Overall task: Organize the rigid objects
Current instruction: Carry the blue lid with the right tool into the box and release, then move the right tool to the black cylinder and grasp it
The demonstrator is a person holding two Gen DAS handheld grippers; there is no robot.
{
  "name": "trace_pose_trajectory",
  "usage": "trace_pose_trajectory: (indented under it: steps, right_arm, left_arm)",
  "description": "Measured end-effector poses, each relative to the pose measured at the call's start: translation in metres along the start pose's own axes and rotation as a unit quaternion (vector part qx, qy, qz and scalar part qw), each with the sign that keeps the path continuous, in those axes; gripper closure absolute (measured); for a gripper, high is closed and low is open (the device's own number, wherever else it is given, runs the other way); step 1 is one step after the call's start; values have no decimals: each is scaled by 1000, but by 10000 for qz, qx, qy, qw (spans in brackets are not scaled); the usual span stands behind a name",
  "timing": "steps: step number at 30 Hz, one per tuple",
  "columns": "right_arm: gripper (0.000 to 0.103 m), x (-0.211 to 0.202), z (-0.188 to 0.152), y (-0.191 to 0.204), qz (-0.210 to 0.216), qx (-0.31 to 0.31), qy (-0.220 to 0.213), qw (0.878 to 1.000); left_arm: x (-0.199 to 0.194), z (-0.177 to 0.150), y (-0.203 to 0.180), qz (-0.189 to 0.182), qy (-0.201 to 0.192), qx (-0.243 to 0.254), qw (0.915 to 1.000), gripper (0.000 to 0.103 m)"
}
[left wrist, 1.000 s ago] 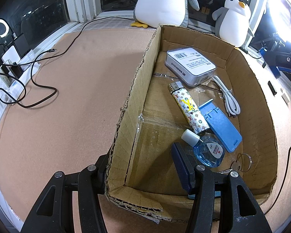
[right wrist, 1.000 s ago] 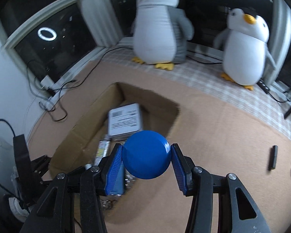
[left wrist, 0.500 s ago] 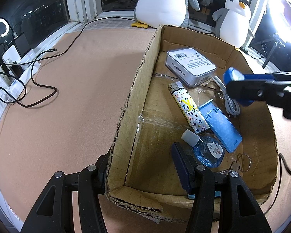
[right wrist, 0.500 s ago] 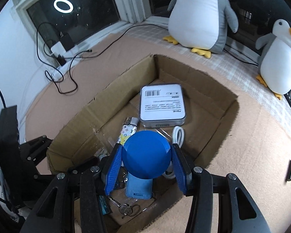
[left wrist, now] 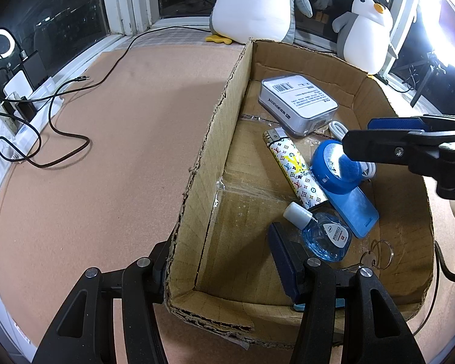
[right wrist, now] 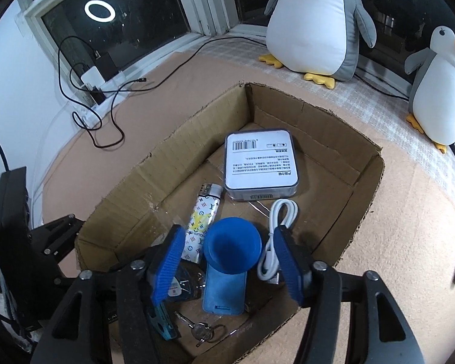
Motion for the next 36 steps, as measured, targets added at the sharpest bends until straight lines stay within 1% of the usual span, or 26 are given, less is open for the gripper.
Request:
trace_pose_trajectory:
  steps: [10,15,22,27,29,32,36]
  right_arm:
    - [41,-7,4,1,59,84,-133,9999]
    - [36,-19,5,-6,124,208,-275,9993]
    - [35,-43,3,-26,116,486,-528,9974]
    - [35,-72,-5,-61,-112,849,-815,9930]
    - [35,-87,-11,-84,-287,1057,-942,9895]
    - [35,-103,-23,-115,-606,1287,-1025,9845]
    - [35,-125,-44,-167,-1029,1746,-1054,9736]
  left_arm:
    - [0,0,0,-1,-4,-1,10000,45]
    - [0,0,1,4,-6,8,10000,45]
    - [0,1,1,22,-11,17,10000,45]
    - [0,1,0,25,-13,23,10000,45]
    - [0,1,0,33,-13,32,10000,45]
    - [1,1,0,47,-13,44,10000,45]
    - [1,1,0,58,-14,49,10000,45]
Point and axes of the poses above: each gripper's, at about its wrist camera, not at the fingertips, and x roughly the way its jaws point, y to its left, z to its top, the point moved 10 cm from there along x, roughly the way its jaws point, and after that the axes turned 10 degrees about z, right-handed, at the moved point
